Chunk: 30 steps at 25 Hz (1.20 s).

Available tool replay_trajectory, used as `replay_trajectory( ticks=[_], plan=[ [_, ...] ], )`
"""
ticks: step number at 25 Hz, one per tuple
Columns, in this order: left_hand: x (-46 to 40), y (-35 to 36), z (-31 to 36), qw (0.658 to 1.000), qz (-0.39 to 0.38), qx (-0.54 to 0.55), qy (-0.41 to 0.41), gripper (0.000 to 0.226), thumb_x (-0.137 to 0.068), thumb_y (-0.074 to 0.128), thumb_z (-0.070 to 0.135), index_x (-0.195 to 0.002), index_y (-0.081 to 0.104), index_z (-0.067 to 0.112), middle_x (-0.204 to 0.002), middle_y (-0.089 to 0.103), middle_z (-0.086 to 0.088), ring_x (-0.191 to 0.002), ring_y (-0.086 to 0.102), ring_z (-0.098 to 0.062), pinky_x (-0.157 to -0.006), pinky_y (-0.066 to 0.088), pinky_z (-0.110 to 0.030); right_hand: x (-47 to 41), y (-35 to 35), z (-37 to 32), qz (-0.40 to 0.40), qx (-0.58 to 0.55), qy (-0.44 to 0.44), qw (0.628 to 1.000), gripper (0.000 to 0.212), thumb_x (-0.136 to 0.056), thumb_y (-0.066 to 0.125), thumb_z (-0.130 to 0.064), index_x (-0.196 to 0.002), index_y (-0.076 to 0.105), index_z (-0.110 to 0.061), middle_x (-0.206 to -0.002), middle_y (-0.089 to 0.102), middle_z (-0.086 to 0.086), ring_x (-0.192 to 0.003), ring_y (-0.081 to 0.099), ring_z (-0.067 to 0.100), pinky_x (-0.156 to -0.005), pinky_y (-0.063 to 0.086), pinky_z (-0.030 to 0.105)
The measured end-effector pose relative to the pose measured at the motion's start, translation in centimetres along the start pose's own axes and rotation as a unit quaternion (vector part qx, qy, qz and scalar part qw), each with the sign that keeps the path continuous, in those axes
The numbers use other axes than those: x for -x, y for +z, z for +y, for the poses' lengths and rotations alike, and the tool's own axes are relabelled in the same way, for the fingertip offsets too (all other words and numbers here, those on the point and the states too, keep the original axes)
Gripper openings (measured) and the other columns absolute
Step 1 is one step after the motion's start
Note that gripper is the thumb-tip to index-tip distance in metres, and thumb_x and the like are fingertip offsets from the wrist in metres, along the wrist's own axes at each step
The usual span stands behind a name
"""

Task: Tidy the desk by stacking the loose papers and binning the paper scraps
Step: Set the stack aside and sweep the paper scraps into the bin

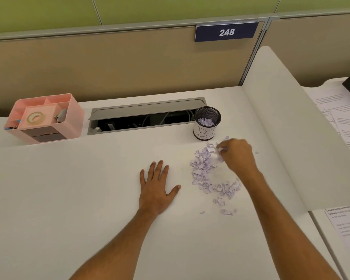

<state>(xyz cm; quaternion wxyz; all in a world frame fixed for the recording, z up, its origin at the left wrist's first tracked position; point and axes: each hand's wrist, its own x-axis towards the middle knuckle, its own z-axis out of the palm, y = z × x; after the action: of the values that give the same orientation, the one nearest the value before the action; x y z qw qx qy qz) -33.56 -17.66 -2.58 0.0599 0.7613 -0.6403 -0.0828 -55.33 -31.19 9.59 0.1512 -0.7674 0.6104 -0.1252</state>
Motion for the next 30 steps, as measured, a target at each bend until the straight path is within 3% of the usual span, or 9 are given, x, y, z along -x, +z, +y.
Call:
replay_trajectory(
  ticks=[6,12,15,17,20,22,24,27,30],
  plan=[
    [0.0,0.0,0.0,1.0,0.007,0.01,0.001,0.08,-0.088,0.027,0.071,-0.151,0.031,0.022,-0.162,0.015,0.002,-0.15,0.004,-0.019,-0.119,0.001,-0.052,-7.4,-3.4,-2.8,0.043,-0.007,-0.035,0.998,0.029,-0.085,0.055,-0.002,-0.101,0.076,-0.012,-0.1,0.074,0.015,-0.089,0.065,0.038,-0.078,0.052,0.037],
    [0.0,-0.1,0.0,1.0,0.0,0.003,-0.002,0.081,-0.088,0.024,0.073,-0.152,0.028,0.023,-0.163,0.012,0.002,-0.151,0.001,-0.019,-0.12,0.001,-0.052,-10.9,-1.1,-4.2,-0.032,0.074,-0.059,0.995,0.032,-0.088,0.056,-0.005,-0.114,0.071,-0.015,-0.113,0.07,0.015,-0.098,0.062,0.034,-0.08,0.047,0.033],
    [0.0,0.0,-0.1,1.0,-0.002,0.0,-0.004,0.081,-0.088,0.023,0.073,-0.151,0.029,0.023,-0.163,0.012,0.003,-0.151,0.001,-0.018,-0.12,0.001,-0.052,-10.7,-1.0,-4.3,-0.068,0.046,-0.07,0.994,0.032,-0.09,0.056,-0.01,-0.117,0.07,-0.017,-0.12,0.068,0.011,-0.105,0.061,0.033,-0.086,0.047,0.033],
    [0.0,0.0,-0.1,1.0,-0.002,-0.001,-0.004,0.081,-0.088,0.022,0.073,-0.151,0.029,0.023,-0.163,0.012,0.003,-0.151,0.002,-0.019,-0.12,0.002,-0.052,-10.3,-1.7,-3.9,-0.063,-0.032,-0.044,0.997,0.034,-0.086,0.057,-0.009,-0.116,0.07,-0.019,-0.122,0.067,0.008,-0.104,0.061,0.029,-0.085,0.046,0.03],
    [0.0,0.0,-0.1,1.0,0.0,0.002,-0.003,0.082,-0.087,0.021,0.073,-0.151,0.028,0.023,-0.163,0.012,0.002,-0.151,0.002,-0.019,-0.12,0.002,-0.053,-9.0,-2.6,-1.1,0.026,-0.191,0.032,0.981,0.034,-0.08,0.055,-0.009,-0.104,0.074,-0.024,-0.109,0.072,0.004,-0.081,0.063,0.02,-0.078,0.05,0.029],
    [-0.1,0.0,0.0,1.0,-0.006,0.0,-0.004,0.082,-0.087,0.02,0.073,-0.152,0.027,0.023,-0.163,0.01,0.002,-0.151,0.001,-0.019,-0.12,0.001,-0.053,-7.0,-2.2,1.8,0.079,-0.334,0.099,0.934,0.029,-0.076,0.054,-0.011,-0.09,0.075,-0.026,-0.093,0.073,0.004,-0.074,0.066,0.019,-0.084,0.057,0.043],
    [0.0,0.0,-0.1,1.0,-0.006,-0.004,-0.004,0.082,-0.087,0.019,0.073,-0.152,0.026,0.023,-0.163,0.01,0.002,-0.151,0.0,-0.02,-0.12,0.0,-0.053,-4.5,-1.0,4.8,0.094,-0.406,0.159,0.895,0.023,-0.077,0.054,-0.014,-0.079,0.074,-0.025,-0.082,0.071,0.004,-0.073,0.068,0.022,-0.088,0.057,0.048],
    [-0.1,0.2,-0.1,1.0,0.001,-0.003,-0.004,0.082,-0.087,0.022,0.073,-0.151,0.03,0.022,-0.163,0.014,0.001,-0.151,0.005,-0.021,-0.119,0.003,-0.054,-0.8,1.4,7.8,0.066,-0.348,0.204,0.913,0.024,-0.08,0.055,-0.014,-0.083,0.073,-0.029,-0.088,0.072,0.003,-0.087,0.069,0.029,-0.084,0.053,0.035],
    [-0.1,0.3,-0.1,1.0,0.005,-0.005,0.0,0.081,-0.088,0.022,0.073,-0.151,0.031,0.022,-0.162,0.015,0.001,-0.15,0.006,-0.021,-0.119,0.004,-0.053,1.5,3.5,9.3,0.123,-0.264,0.209,0.933,0.031,-0.074,0.055,-0.024,-0.1,0.072,-0.023,-0.112,0.067,0.003,-0.104,0.06,0.023,-0.088,0.047,0.032]
  ],
)
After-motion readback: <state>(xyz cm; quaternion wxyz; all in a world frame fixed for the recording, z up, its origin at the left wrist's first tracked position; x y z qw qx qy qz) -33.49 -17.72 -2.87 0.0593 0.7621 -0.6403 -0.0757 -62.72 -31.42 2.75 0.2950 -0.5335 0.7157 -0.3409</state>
